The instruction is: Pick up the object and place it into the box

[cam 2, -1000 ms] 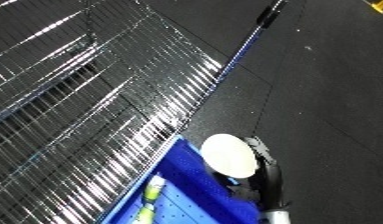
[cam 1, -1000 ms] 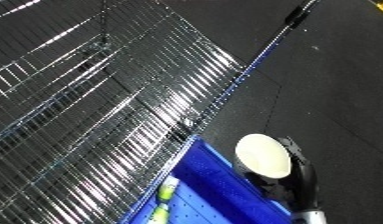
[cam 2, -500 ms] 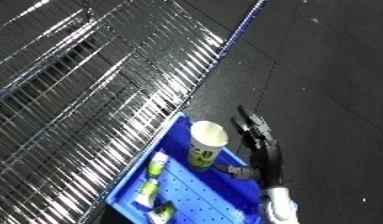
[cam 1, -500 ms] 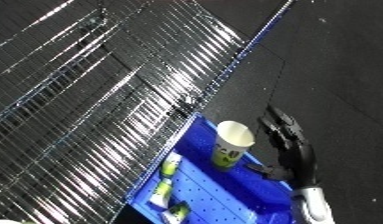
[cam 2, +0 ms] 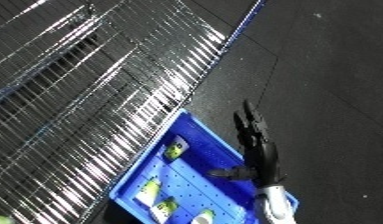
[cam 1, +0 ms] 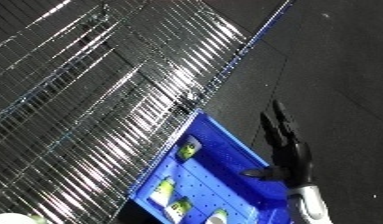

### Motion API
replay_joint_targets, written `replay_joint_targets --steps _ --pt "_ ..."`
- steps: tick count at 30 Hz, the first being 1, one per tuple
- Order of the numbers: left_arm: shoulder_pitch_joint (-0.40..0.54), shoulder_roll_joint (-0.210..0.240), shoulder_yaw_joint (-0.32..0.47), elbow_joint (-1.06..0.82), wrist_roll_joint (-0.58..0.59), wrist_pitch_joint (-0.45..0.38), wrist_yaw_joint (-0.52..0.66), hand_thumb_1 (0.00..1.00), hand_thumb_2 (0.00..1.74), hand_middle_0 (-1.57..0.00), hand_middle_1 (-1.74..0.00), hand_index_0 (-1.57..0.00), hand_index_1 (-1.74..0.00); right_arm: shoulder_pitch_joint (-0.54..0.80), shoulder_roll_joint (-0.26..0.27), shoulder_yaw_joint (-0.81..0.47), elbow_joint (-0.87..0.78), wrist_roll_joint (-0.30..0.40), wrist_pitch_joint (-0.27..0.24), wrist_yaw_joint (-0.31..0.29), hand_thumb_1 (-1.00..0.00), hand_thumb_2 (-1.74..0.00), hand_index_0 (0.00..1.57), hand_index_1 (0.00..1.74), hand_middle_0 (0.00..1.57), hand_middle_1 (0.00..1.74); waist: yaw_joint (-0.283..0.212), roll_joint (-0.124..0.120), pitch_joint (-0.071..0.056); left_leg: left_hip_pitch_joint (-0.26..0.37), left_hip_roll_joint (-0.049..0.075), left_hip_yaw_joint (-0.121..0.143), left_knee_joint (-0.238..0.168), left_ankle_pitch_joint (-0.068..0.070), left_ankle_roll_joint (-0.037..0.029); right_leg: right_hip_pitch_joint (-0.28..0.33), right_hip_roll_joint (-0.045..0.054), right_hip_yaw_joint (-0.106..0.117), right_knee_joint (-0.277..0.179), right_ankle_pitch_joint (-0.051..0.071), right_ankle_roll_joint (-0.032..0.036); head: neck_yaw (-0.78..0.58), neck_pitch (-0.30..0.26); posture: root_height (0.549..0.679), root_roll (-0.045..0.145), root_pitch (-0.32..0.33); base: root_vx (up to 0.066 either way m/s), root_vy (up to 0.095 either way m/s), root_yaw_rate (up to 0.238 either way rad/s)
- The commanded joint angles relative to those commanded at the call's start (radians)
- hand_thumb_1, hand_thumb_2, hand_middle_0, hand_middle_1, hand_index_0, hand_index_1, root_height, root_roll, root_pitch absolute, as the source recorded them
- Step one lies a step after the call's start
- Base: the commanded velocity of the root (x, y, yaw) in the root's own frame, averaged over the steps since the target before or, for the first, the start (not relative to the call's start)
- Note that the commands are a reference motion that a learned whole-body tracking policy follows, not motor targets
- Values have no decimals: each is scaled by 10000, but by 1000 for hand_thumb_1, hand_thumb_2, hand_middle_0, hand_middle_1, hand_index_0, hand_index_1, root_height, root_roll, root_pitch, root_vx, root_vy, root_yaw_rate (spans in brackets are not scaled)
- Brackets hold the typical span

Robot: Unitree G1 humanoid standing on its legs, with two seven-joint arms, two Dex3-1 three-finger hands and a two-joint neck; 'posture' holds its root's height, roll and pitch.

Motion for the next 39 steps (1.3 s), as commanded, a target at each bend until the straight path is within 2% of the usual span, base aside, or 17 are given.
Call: replay_joint_targets --steps 4,8,14,21,26,31,35,39 --pt "12 -6 -65 -148 57 119 87 1000 1740 -1570 -1740 -1570 -1740 -247 92 506 -945 -520 692 288 0 0 0 0 0 0 200 -88 0 -23 -7 -140 -128 132 -39 54 2 -92 -35 -28 -19 -524 -8 643 98 76 -9 -55 125" --pt "-74 -6 -190 -215 162 236 201 1000 1740 -1570 -1740 -1570 -1740 -754 -67 1014 -1594 -906 1391 661 0 0 0 0 0 0 479 -203 0 -98 -36 -336 -213 273 -81 86 -1 -223 -25 -52 -52 -1125 -165 642 98 73 -20 -68 159" --pt "-257 76 -256 -35 119 399 128 1000 1740 -1570 -1740 -1570 -1740 -1742 -364 1645 -1749 -1534 2149 926 0 0 0 0 0 0 964 -394 0 -290 -32 -663 -32 464 -181 182 -130 -490 82 -117 -110 -2139 -404 642 97 60 -5 -72 170" --pt "-363 209 -310 65 177 703 19 1000 1740 -1570 -1740 -1570 -1740 -2365 -227 2308 -1652 -1720 2762 1055 0 0 0 0 0 0 1529 -640 0 -468 -80 -1047 129 618 -203 301 -230 -797 338 -236 -157 -3778 -234 640 88 44 15 -95 214" --pt "-477 403 -423 118 276 848 -27 1000 1740 -1570 -1740 -1570 -1740 -2804 13 2880 -1483 -1765 2906 921 0 0 0 0 0 0 1974 -809 0 -763 -159 -1339 301 685 -172 232 -266 -1047 541 -233 -141 -5020 22 637 79 42 14 -107 181" --pt "-617 558 -567 137 329 983 -49 1000 1740 -1570 -1740 -1570 -1740 -3217 269 3331 -1240 -1654 2993 1114 0 0 0 0 0 0 2315 -872 0 -1070 -270 -1568 449 752 -155 54 -279 -1251 777 -251 -106 -6176 301 634 71 46 22 -70 151" --pt "-685 611 -663 128 364 1030 -75 1000 1740 -1570 -1740 -1570 -1740 -3411 468 3580 -1077 -1565 3051 1298 0 0 0 0 0 0 2506 -909 0 -1267 -286 -1681 483 848 -160 -90 -307 -1390 896 -249 -66 -6763 311 633 65 54 25 -35 134" --pt "-713 628 -730 118 435 1077 -164 1000 1740 -1570 -1740 -1570 -1740 -3416 638 3735 -957 -1541 3050 1495 0 0 0 0 0 0 2640 -944 0 -1379 -276 -1741 452 941 -188 -164 -384 -1514 920 -226 -10 -7138 248 632 62 59 29 -25 153"
